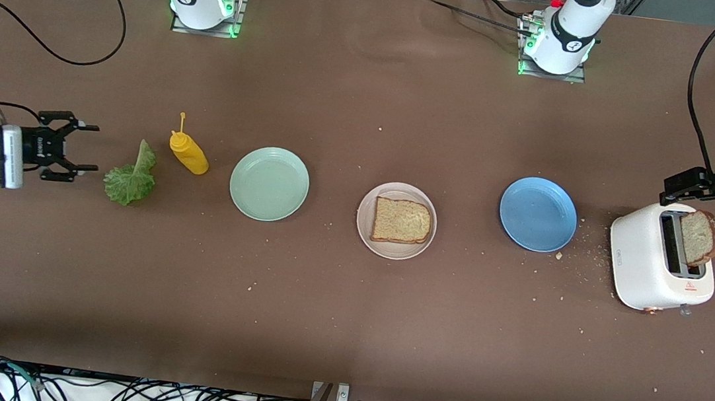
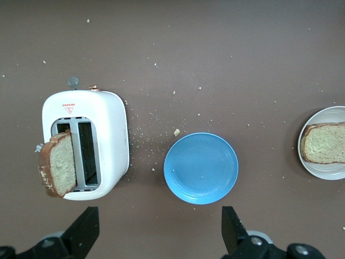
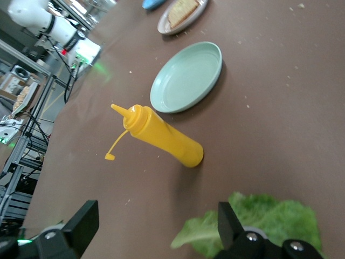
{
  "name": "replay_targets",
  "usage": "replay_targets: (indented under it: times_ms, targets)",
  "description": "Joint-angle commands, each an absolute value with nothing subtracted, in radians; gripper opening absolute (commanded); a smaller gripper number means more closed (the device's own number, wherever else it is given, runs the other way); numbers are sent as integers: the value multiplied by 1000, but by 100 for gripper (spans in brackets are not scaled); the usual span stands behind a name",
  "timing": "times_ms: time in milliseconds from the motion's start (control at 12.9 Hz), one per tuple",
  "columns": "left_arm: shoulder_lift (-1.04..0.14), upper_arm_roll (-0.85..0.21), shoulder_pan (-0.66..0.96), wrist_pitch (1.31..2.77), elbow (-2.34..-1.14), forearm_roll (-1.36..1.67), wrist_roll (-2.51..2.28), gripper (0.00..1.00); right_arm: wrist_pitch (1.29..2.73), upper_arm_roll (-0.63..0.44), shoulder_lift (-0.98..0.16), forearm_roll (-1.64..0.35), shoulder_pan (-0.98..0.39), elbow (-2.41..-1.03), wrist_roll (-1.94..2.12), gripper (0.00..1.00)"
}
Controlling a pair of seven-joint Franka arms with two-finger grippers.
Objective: Make sandwich in beige plate with both arms
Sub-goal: 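Set down the mustard bottle, open and raise the right gripper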
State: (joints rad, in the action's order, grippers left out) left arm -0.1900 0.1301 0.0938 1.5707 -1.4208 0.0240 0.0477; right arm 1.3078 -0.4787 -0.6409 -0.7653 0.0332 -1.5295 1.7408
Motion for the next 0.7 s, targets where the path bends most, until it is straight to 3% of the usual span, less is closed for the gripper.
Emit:
replay_targets:
  times_ms: [0,388,620]
  targets:
    - [-181,137,98,1571,-1416,41,51,100,1337,-482,-514,-648,20,-1531,1519,98]
    - [-178,140,87,1566,-1416,35,57,100,1475,-480,-344,-349,-95,-1535,1092,98]
    - [-178,138,89,1566,-1416,35,55,100,1532,-479,-319,-174,-193,-1548,834,99]
